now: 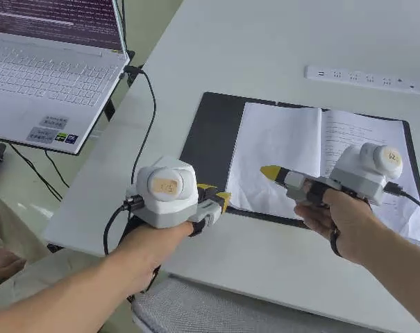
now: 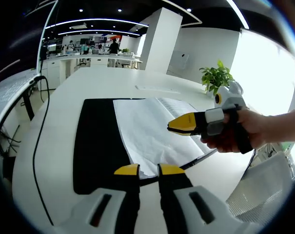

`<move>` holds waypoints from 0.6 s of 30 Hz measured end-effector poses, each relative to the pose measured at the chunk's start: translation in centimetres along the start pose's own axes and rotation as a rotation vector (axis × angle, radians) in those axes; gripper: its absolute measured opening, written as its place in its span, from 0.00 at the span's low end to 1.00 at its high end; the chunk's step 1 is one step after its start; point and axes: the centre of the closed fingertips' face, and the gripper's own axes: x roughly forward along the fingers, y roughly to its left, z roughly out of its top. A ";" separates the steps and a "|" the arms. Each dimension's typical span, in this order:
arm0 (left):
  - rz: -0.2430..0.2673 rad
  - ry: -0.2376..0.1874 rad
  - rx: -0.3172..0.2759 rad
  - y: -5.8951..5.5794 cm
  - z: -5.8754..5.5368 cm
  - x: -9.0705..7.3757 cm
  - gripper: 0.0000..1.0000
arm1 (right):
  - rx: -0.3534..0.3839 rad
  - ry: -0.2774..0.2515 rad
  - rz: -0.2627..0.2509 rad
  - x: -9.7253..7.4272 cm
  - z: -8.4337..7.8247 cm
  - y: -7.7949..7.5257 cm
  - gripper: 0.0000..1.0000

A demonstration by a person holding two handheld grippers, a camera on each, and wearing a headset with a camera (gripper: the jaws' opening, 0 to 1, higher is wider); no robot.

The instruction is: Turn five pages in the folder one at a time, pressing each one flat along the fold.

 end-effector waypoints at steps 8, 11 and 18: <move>-0.022 0.013 -0.009 -0.6 -0.8 3.6 0.12 | 0.029 0.020 -0.006 -1.4 3.3 -3.3 0.08; -0.023 0.013 -0.023 -0.7 -1.2 4.3 0.11 | 0.058 0.016 0.003 -1.6 4.4 -4.1 0.07; 0.011 0.049 -0.053 -0.1 -3.2 5.2 0.07 | 0.151 -0.001 0.009 -1.4 6.3 -6.3 0.01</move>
